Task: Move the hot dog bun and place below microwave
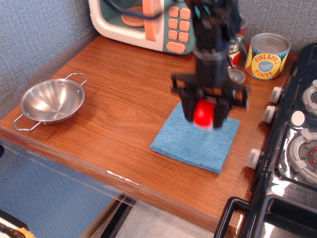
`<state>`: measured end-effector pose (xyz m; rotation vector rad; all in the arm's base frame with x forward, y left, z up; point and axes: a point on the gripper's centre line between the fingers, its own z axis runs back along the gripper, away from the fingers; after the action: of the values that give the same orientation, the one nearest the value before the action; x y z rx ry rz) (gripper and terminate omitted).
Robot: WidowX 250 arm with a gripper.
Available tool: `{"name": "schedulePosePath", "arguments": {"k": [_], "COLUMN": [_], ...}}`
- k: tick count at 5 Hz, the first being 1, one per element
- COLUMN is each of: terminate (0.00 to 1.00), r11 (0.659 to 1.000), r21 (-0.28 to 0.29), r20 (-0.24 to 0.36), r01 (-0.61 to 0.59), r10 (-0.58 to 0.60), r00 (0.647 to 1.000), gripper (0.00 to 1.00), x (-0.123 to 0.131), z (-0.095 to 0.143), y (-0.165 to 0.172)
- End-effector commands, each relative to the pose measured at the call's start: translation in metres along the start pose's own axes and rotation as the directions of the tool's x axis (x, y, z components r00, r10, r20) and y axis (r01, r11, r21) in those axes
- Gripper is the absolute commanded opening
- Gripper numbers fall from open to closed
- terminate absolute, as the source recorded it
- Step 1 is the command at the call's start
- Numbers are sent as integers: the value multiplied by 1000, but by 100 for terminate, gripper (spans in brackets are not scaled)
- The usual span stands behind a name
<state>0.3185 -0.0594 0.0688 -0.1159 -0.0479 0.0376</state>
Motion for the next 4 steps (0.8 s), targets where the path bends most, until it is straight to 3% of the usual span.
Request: {"name": "schedulePosePath", "arguments": {"k": [1, 3, 4], "terminate": [0, 0, 0], "r11": [997, 986, 988], "r21": [30, 116, 139], "r20": [67, 48, 84], "r01": [-70, -117, -71], "r10": [68, 113, 59], "r00": [995, 992, 995], "gripper": [0, 0, 0], "x": [52, 87, 90], "z": [47, 20, 21], "y": [66, 147, 178]}}
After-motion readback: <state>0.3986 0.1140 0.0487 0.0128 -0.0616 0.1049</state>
